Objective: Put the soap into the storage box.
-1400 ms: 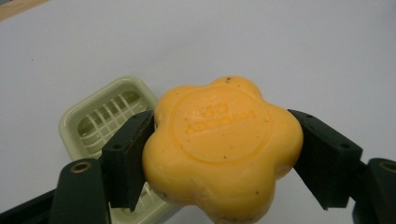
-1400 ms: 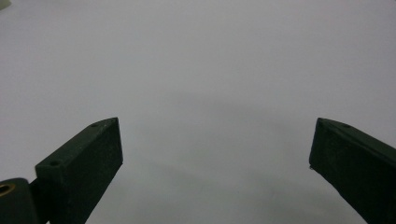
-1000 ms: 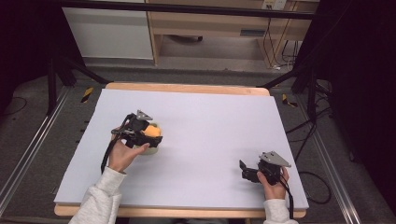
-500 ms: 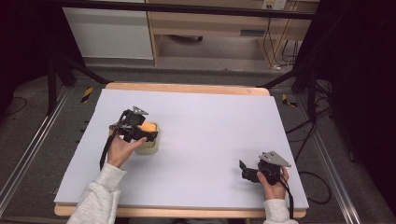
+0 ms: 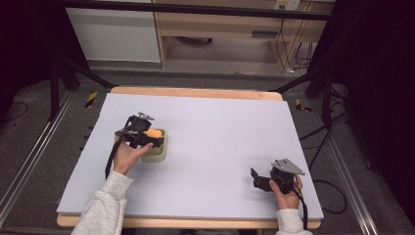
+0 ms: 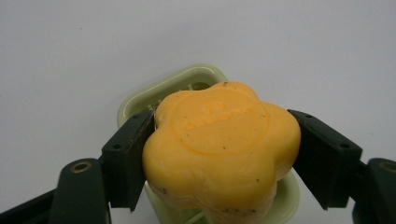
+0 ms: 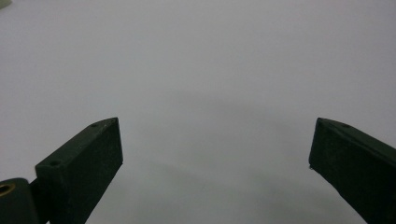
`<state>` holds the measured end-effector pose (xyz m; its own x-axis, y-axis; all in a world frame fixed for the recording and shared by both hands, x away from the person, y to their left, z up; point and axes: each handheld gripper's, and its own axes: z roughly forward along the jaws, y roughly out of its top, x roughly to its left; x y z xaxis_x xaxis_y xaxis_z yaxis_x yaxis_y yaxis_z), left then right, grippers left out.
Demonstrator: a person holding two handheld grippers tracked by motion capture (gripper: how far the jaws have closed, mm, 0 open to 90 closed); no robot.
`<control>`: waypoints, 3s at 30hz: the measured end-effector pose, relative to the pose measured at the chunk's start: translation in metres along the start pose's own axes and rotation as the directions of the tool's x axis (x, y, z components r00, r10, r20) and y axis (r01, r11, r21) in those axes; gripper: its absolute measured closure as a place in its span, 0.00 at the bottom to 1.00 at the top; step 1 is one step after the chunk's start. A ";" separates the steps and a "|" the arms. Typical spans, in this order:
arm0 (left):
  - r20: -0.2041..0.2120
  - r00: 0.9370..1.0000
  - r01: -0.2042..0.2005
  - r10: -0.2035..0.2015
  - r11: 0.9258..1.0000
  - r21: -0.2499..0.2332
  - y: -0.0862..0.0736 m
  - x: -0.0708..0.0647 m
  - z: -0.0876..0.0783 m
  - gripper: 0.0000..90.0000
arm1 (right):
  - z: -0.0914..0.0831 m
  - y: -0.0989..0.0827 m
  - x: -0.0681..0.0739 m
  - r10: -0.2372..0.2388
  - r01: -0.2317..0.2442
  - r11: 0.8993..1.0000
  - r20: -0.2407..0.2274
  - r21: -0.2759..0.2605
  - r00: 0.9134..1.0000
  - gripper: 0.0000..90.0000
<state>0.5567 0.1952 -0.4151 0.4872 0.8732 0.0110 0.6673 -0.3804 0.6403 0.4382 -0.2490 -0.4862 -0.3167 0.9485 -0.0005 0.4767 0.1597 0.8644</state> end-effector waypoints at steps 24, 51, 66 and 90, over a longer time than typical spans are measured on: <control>0.010 1.000 0.008 -0.008 1.000 0.021 -0.013 -0.002 0.017 0.29 | 0.000 0.000 0.000 -0.002 0.002 1.000 0.000 0.002 1.000 0.04; 0.023 1.000 0.005 -0.006 0.999 0.049 -0.021 -0.001 0.017 0.28 | 0.000 0.000 0.001 -0.008 0.008 1.000 -0.001 0.005 1.000 0.04; 0.030 1.000 0.001 -0.001 1.000 -0.023 -0.026 0.002 -0.005 0.22 | 0.000 0.000 0.001 -0.007 0.007 1.000 0.000 0.002 1.000 0.04; 0.010 0.999 0.036 -0.035 0.985 -0.169 -0.078 0.020 -0.048 0.22 | -0.001 0.000 0.000 0.010 -0.010 1.000 0.000 -0.002 1.000 0.03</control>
<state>0.4872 0.2574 -0.4276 0.4695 0.8827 -0.0188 0.5796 -0.2921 0.7608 0.4374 -0.2489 -0.4858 -0.3122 0.9500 0.0080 0.4783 0.1499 0.8653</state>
